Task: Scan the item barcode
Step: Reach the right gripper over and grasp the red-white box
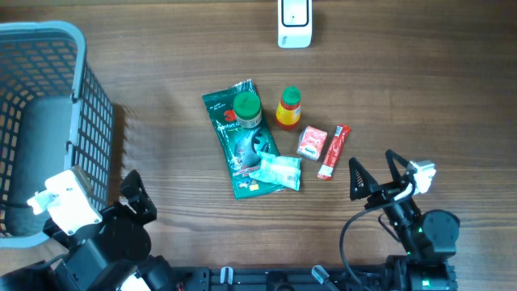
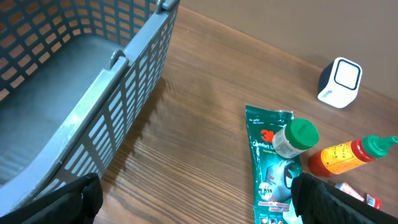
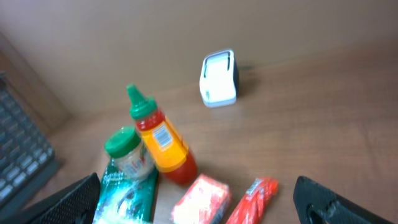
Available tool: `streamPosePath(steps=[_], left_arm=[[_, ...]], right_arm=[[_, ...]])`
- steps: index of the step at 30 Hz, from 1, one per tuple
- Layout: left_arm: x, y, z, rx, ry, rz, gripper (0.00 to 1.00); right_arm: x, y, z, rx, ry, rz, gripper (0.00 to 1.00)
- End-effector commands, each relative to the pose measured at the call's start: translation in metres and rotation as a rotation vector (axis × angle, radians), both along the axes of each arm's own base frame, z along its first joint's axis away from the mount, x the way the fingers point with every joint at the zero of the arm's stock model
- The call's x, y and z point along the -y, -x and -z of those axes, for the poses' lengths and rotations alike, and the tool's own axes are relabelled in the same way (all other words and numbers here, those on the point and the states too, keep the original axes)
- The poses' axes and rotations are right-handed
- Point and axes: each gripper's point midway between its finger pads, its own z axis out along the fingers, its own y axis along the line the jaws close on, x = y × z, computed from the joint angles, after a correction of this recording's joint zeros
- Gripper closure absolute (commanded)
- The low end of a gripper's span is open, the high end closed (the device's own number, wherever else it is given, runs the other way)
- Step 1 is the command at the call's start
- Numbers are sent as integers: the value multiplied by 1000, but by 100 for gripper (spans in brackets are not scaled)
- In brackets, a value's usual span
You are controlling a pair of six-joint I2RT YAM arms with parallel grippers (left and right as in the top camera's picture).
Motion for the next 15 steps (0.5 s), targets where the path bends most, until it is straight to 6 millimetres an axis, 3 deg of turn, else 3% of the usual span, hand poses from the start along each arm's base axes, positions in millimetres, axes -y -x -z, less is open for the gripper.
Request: streamPosePath(steps=[1,12,15], left_arm=[[0,-1,2,-5,7,-15,0],[0,-1,2,-5,7,-15,0],[0,-1,2,-5,7,-15,0]], right_arm=[[-4,2,-22,-86,-15,-21,0],[-10,-30,-38,-584,-3,-67,0],[-25,-35,-37,-647,-75,-149,0]])
